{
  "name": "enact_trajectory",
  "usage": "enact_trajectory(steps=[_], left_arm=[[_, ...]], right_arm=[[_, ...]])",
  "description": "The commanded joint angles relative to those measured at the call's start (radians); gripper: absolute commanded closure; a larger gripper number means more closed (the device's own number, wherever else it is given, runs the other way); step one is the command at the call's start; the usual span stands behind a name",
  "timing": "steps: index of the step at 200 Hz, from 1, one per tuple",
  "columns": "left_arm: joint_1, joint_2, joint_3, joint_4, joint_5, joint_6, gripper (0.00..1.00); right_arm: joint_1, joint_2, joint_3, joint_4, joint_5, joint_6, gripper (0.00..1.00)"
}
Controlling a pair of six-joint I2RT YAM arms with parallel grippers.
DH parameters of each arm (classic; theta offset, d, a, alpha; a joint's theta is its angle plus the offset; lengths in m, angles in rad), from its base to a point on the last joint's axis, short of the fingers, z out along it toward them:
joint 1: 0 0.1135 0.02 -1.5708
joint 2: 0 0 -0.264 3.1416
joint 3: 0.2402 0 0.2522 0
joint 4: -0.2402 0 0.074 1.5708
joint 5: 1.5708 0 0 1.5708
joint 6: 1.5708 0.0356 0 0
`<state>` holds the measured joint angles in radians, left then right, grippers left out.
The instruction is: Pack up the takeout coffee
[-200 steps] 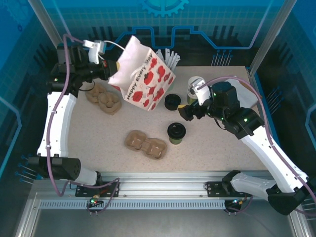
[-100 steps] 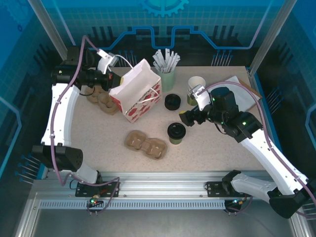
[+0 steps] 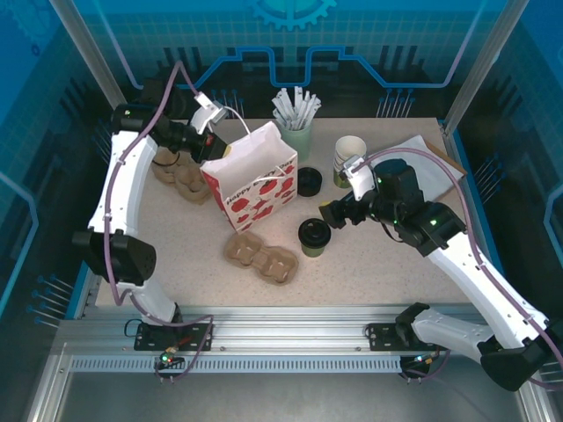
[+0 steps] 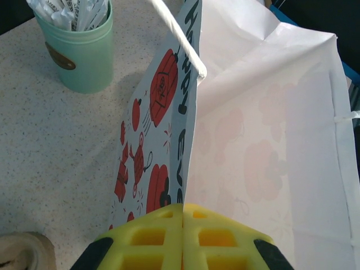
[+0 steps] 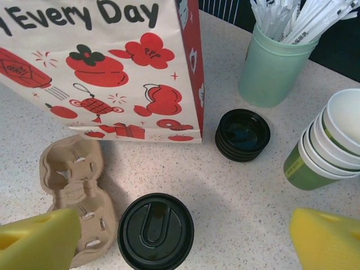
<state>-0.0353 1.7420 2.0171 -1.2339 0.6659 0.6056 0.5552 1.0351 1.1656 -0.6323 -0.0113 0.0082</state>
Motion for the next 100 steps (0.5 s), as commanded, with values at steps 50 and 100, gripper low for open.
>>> enact_trajectory(steps=[50, 100], left_arm=[[-0.016, 0.12, 0.263, -0.186, 0.016, 0.073, 0.94], [-0.023, 0.21, 0.404, -0.296, 0.0, 0.116, 0.94]], right_arm=[[-0.01, 0.005, -0.044, 0.065, -0.087, 0.007, 0.03], [-0.011, -0.009, -0.064, 0.198, -0.166, -0.008, 0.03]])
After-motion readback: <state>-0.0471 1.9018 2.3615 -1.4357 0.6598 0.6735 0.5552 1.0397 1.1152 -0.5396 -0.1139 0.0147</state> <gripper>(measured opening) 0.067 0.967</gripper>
